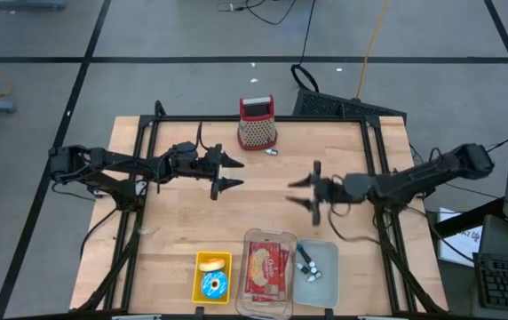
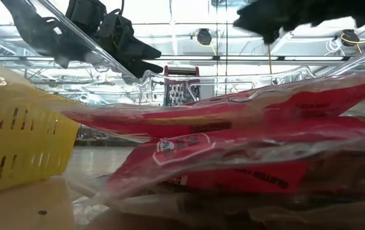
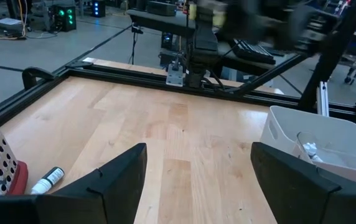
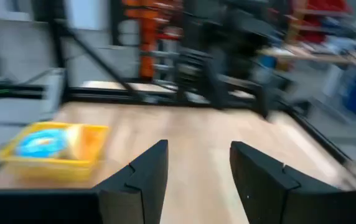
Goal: Pick & Place Food Item
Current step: Put the black food coloring bottle into the gray bin
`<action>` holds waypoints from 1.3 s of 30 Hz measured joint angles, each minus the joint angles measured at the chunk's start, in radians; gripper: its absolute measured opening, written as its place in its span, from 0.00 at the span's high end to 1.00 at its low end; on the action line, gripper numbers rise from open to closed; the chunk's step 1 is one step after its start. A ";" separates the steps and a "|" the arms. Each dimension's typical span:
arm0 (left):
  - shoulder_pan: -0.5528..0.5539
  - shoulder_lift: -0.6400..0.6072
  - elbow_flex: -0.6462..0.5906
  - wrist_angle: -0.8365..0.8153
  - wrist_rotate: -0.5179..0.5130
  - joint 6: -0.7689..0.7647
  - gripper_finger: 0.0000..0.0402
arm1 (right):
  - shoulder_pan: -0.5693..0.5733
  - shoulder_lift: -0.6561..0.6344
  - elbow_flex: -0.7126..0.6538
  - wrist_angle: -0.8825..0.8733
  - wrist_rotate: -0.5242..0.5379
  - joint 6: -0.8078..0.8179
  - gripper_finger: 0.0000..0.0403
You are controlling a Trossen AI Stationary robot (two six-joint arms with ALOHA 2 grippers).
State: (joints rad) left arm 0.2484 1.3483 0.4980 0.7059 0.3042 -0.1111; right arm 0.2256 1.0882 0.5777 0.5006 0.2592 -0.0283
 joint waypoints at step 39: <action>0.063 0.000 0.000 -0.044 -0.052 0.002 0.32 | -0.664 0.712 0.430 -0.359 -0.231 0.015 0.39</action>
State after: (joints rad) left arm 0.3119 1.3483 0.4984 0.6624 0.2520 -0.1091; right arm -0.4385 1.7998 1.0078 0.1419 0.0277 -0.0134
